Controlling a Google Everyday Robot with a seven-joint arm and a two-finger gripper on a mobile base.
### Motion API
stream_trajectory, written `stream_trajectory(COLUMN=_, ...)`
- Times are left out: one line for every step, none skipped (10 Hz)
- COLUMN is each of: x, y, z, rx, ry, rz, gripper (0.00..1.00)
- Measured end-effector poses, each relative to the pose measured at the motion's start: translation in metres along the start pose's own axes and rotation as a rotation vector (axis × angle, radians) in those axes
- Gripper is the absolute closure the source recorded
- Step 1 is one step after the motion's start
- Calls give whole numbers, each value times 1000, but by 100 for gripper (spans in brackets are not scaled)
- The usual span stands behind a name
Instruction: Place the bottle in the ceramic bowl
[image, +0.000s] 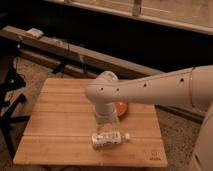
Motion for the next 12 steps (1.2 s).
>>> stream_trajectory(x=3, y=-1, z=0, rx=-4, ry=1, rz=-73, gripper=35)
stream_trajectory(x=8, y=-4, z=1, rx=-11, ry=-1, rz=-189, gripper=35)
stream_trajectory(x=13, y=-7, z=4, rx=-8, ry=-2, rz=-241, gripper=35)
stream_trajectory(x=17, y=-9, z=8, rx=-3, ry=-12, rz=-304, gripper=35)
stream_trajectory(x=18, y=-7, z=10, rx=2, ry=-21, rz=-347, gripper=35)
stream_trajectory(x=17, y=-6, z=10, rx=3, ry=-25, rz=-355, gripper=35)
stream_trajectory(x=18, y=-6, z=10, rx=4, ry=-24, rz=-355, gripper=35)
stream_trajectory(x=18, y=-6, z=10, rx=4, ry=-24, rz=-355, gripper=35)
stream_trajectory(x=18, y=-7, z=10, rx=4, ry=-23, rz=-355, gripper=35)
stream_trajectory(x=18, y=-7, z=10, rx=5, ry=-22, rz=-355, gripper=35)
stream_trajectory(x=18, y=-7, z=11, rx=7, ry=-17, rz=-357, gripper=35)
stream_trajectory(x=18, y=-2, z=17, rx=7, ry=5, rz=-376, gripper=35)
